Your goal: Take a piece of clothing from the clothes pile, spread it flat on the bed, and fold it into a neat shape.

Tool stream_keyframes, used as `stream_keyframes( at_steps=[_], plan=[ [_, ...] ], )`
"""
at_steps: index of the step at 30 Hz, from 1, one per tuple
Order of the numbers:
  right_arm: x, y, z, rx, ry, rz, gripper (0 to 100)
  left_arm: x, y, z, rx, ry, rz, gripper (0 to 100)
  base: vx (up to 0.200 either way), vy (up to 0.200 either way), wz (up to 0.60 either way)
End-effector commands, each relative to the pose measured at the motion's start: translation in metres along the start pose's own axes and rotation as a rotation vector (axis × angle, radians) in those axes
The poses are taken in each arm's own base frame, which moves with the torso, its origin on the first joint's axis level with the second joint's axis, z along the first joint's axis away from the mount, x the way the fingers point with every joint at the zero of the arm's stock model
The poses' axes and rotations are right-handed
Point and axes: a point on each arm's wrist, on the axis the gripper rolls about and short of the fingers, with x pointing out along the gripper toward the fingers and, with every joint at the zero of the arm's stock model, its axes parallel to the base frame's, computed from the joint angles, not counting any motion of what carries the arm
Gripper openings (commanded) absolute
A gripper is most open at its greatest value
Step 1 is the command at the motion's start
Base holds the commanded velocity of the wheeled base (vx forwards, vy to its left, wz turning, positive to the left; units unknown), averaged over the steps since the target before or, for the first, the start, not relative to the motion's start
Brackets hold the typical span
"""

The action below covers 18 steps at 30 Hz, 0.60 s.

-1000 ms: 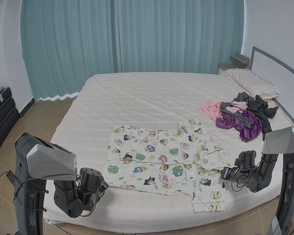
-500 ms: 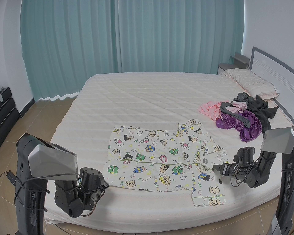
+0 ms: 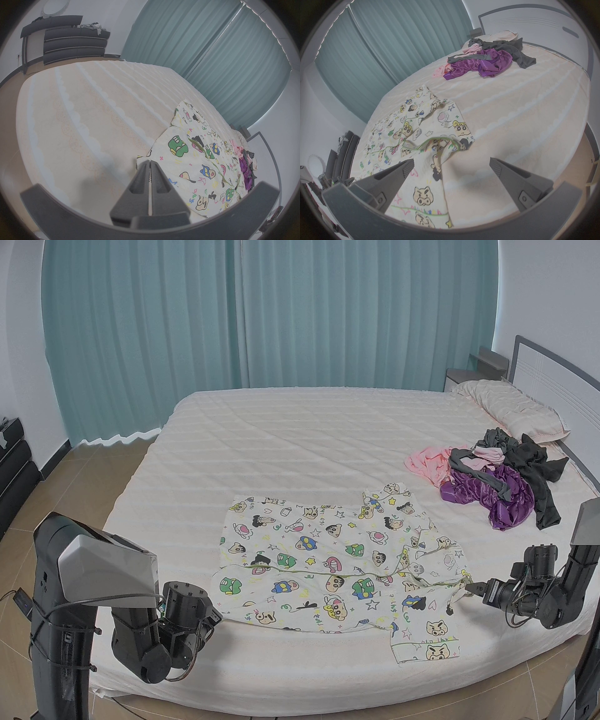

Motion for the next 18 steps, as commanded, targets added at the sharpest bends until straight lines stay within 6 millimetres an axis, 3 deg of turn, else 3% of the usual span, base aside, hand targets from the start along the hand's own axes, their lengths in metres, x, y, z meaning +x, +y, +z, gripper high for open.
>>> stream_keyframes(
  at_steps=[1,7,13,18],
  plan=[
    [-0.034,0.003,-0.02,-0.073,0.083,0.065,100,0.0,0.0,0.0,0.001,0.0,0.0,0,0.0,0.0,0.0],
    [-0.03,0.007,-0.061,-0.194,0.273,0.088,100,0.0,0.0,-0.001,0.0,0.001,0.001,0,0.0,0.0,0.0],
    [-0.019,0.016,-0.084,-0.252,0.338,0.125,100,0.0,0.0,-0.001,0.001,0.003,-0.002,0,0.0,0.0,0.0],
    [-0.013,0.02,-0.09,-0.273,0.319,0.145,100,0.0,0.0,-0.001,0.001,0.006,-0.004,0,0.0,0.0,0.0]
  ],
)
